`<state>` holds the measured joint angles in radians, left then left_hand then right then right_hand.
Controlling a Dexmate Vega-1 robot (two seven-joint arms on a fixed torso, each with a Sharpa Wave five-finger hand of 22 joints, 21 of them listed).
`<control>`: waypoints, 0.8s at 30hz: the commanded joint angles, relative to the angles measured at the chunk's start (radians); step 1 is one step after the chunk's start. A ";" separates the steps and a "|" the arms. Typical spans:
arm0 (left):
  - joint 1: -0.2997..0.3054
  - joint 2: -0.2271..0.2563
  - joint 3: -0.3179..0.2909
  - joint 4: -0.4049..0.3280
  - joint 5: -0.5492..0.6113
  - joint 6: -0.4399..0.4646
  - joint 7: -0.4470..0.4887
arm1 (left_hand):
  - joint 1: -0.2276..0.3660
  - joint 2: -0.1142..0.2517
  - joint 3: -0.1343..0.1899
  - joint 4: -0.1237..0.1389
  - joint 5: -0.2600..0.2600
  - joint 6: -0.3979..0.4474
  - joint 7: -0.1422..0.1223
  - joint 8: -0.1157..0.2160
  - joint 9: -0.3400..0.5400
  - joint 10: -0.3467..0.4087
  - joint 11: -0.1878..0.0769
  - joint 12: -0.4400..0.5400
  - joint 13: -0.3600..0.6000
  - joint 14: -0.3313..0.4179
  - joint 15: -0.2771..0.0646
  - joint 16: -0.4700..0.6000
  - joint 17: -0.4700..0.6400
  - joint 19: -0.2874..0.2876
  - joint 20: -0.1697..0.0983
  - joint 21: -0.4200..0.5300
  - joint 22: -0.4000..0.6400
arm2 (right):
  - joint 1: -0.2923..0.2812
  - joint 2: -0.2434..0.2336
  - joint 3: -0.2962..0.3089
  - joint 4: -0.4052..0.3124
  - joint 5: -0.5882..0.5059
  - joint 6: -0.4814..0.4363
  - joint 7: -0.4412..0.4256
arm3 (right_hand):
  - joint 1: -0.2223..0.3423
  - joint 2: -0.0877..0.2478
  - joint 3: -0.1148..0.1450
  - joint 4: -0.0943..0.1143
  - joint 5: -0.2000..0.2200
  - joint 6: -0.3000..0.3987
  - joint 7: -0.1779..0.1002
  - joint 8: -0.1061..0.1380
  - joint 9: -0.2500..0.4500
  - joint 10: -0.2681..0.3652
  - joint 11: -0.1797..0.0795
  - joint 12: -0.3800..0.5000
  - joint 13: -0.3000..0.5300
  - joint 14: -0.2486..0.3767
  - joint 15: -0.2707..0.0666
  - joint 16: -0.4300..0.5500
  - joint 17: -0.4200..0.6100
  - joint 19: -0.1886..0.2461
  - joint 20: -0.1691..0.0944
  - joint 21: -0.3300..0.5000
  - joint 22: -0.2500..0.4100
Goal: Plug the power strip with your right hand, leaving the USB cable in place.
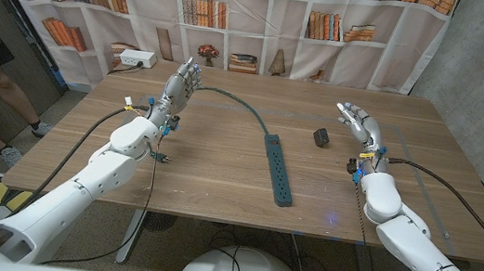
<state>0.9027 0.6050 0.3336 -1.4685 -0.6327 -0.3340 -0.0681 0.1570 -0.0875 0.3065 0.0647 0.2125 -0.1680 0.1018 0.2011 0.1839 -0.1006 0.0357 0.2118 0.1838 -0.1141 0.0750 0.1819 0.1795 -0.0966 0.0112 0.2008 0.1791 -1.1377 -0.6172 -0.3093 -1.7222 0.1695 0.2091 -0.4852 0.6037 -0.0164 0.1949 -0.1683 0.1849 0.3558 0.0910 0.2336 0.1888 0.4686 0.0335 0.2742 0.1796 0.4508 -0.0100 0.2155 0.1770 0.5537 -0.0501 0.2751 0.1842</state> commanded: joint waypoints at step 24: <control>0.014 0.000 -0.005 -0.014 0.014 -0.038 0.002 | 0.010 0.006 -0.003 -0.007 0.005 -0.003 -0.001 0.004 0.005 0.002 0.001 0.000 0.005 0.002 -0.003 0.006 0.001 -0.016 0.008 0.005 0.004 | 0.029 -0.053 -0.106 -0.195 -0.366 -0.524 -0.122 | 0.042 -0.017 0.001 0.020 0.001 0.095 -0.036 0.011 0.003 0.092 -0.019 0.015 0.005 0.064 -0.019 -0.003 0.012 0.046 -0.040 0.003 0.006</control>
<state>0.9026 0.6040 0.3336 -1.4702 -0.6230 -0.3641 -0.0794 0.1658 -0.0787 0.3023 0.0606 0.2126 -0.1680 0.1017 0.2011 0.1838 -0.1007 0.0357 0.2117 0.1837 -0.1142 0.0749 0.1819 0.1794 -0.1022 0.0165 0.2008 0.1791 -1.1333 -0.6390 -0.3730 -1.8552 -0.0986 -0.1010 -0.6204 0.6380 -0.0297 0.1973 -0.1542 0.1851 0.4449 0.0590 0.2470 0.1885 0.5608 0.0128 0.2919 0.1795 0.5197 -0.0281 0.2144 0.1840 0.6077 -0.0554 0.2809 0.1888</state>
